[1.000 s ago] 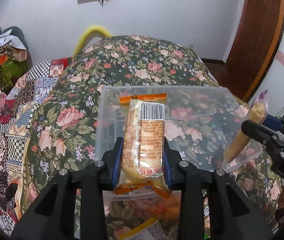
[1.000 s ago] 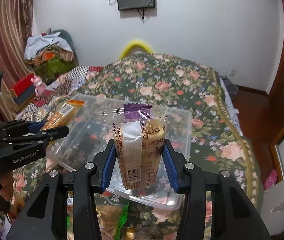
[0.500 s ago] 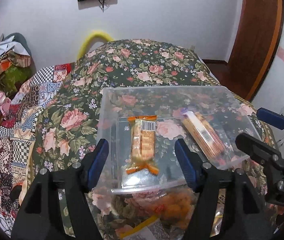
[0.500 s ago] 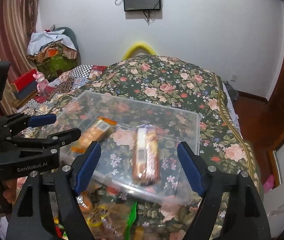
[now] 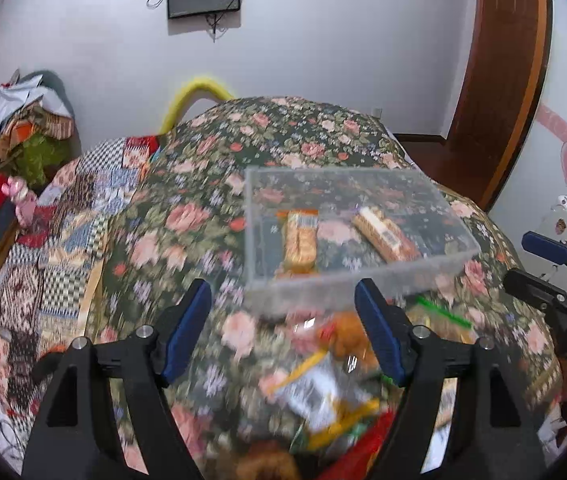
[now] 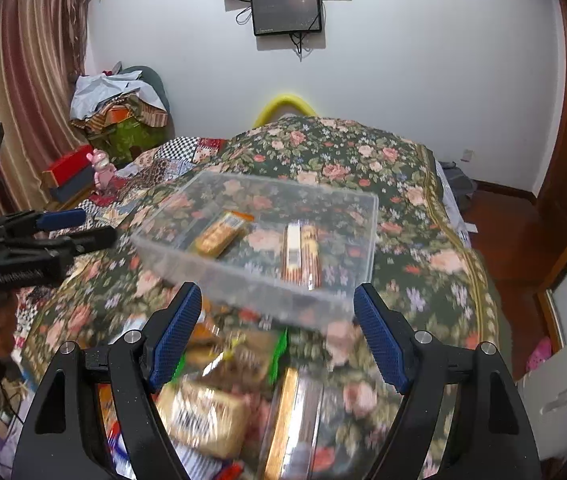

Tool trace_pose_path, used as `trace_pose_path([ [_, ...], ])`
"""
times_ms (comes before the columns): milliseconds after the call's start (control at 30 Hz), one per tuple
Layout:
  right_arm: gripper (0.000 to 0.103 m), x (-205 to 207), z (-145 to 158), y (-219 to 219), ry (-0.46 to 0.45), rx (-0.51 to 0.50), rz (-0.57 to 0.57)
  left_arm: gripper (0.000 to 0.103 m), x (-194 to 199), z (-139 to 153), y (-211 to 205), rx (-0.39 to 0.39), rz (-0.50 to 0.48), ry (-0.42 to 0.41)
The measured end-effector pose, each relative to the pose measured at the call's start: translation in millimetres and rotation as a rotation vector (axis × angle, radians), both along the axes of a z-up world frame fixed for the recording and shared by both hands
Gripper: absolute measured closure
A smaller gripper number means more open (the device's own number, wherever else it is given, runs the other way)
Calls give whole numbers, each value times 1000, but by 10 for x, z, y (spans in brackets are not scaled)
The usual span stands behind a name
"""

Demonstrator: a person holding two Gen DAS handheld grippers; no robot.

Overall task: Organize snacks
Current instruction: 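Grasp a cracker bag with the left tool while the right grasps a blue-white pack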

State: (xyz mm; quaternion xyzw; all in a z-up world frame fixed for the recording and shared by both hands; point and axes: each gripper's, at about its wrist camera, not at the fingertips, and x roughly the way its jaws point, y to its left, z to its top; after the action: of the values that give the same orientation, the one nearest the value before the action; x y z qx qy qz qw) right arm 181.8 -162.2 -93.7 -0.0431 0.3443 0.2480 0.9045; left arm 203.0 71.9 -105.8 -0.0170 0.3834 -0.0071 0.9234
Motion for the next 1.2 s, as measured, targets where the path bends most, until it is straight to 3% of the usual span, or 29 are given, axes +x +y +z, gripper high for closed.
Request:
trace_pose_path([
  [233,27,-310,-131,-114,59,2,-12,28,-509,-180,318,8,43,77],
  [400,27,-581,-219,-135,109,23,-11,28,-852,-347,450,-40,63,129],
  [667,26,-910,-394,50,165,29,25,28,-1306,-532,275,-75,21,170],
  [800,14,-986,-526,222,188,1,45,28,-1412,-590,142,-73,-15,180],
  [1100,14,-870,-845,508,264,-77,51,28,-1461,-734,-18,-87,-53,211],
  [1200,12,-817,-916,448,295,-60,41,28,-1435,-769,-3,-73,-40,214],
])
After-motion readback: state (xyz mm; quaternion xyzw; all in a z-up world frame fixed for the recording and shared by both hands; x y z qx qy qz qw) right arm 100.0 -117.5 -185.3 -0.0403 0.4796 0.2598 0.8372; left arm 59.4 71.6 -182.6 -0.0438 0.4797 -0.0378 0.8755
